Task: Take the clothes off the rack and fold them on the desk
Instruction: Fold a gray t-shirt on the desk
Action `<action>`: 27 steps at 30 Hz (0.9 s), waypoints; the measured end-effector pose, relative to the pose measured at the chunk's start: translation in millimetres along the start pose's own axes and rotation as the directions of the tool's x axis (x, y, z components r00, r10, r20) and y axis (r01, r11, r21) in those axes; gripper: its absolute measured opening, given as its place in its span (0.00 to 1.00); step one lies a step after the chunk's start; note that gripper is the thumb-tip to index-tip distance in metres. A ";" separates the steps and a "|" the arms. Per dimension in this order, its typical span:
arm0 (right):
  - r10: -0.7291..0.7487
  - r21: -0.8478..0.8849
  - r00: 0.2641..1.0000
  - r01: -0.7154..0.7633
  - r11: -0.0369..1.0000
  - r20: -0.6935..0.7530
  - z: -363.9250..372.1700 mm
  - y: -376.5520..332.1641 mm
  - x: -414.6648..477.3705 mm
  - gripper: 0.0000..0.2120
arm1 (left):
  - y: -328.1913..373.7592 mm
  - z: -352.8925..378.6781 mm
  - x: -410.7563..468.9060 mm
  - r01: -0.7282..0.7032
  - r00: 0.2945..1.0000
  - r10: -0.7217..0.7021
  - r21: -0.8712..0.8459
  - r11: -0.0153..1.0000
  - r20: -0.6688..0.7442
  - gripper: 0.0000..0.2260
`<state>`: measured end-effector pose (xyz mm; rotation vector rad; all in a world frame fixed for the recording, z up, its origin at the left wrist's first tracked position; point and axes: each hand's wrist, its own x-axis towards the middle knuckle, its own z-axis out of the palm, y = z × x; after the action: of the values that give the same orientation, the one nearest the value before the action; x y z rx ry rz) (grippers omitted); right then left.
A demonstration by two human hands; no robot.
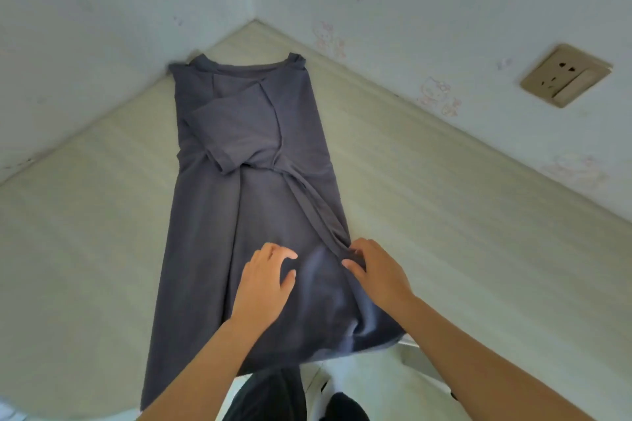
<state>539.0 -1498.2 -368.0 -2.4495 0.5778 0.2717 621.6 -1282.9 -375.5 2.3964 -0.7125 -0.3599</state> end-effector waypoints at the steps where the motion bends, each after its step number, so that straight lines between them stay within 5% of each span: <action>1: 0.020 0.002 1.000 -0.020 1.000 0.001 1.7 2.3 -5.3 0.11 | 0.1 -0.5 -12.1 0.017 1.000 -0.017 -0.002 1.000 -0.020 0.09; 8: 0.152 0.113 0.988 -0.152 0.982 0.013 -13.0 -17.7 -41.7 0.14 | -16.4 -14.4 -87.7 0.190 0.975 -0.177 0.092 0.977 -0.132 0.08; 14: -0.149 -0.036 0.969 0.145 0.989 -0.198 -10.9 -97.4 -98.2 0.15 | -37.3 -45.7 -122.6 0.207 0.966 -0.177 0.149 0.967 -0.189 0.10; 19: -0.149 -0.206 0.938 0.220 0.953 0.312 54.2 -91.3 -122.8 0.10 | -59.7 -55.5 -148.8 0.139 0.990 -0.139 0.145 0.980 -0.008 0.13; 27: -0.079 -0.077 0.972 0.098 0.992 0.219 57.9 -87.2 -121.5 0.10 | -76.1 -58.5 -142.6 0.096 0.994 -0.098 0.036 0.995 0.046 0.04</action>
<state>468.6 -1358.9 -330.9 -2.4794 0.3679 0.5288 559.5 -1122.9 -365.3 2.4681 -0.6289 -0.4494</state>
